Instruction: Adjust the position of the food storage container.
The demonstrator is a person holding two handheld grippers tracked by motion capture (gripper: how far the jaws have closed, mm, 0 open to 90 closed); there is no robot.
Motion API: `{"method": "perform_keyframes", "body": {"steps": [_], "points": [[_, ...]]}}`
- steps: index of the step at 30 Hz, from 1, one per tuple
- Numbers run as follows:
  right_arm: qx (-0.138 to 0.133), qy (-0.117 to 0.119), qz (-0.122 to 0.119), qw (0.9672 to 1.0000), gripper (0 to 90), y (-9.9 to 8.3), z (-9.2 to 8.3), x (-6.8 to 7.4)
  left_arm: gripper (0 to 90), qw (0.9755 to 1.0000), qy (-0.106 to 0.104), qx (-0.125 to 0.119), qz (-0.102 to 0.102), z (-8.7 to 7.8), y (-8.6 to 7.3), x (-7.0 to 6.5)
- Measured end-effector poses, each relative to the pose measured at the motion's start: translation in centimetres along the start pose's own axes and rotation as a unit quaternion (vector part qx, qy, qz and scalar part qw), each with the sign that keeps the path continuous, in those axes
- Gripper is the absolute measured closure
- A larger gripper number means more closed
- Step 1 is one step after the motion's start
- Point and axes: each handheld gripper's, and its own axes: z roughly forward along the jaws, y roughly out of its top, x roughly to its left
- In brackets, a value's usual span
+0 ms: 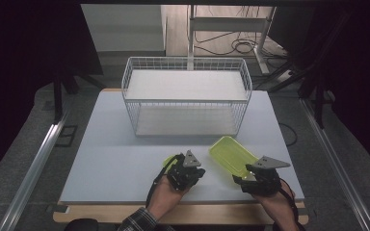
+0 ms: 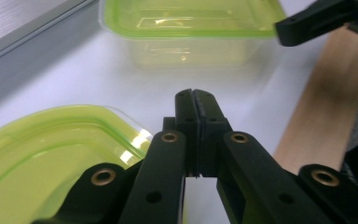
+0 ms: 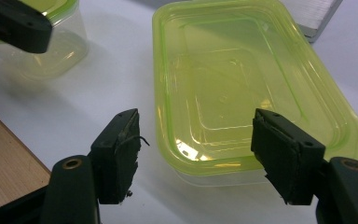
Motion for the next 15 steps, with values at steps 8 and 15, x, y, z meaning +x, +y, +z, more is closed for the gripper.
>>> {"method": "perform_keyframes", "body": {"steps": [8, 15], "points": [[0.0, 0.001, 0.0, 1.0, 32.9, 0.0, 0.0, -0.1, 89.9, 0.9997, 0.013, 0.003, -0.022, -0.7, -0.6, 1.9], [-0.002, 0.002, 0.0, 1.0, 32.9, 0.0, 0.0, -0.1, 89.9, 0.9989, 0.029, 0.007, -0.036, -2.0, -1.7, 3.3]]}}
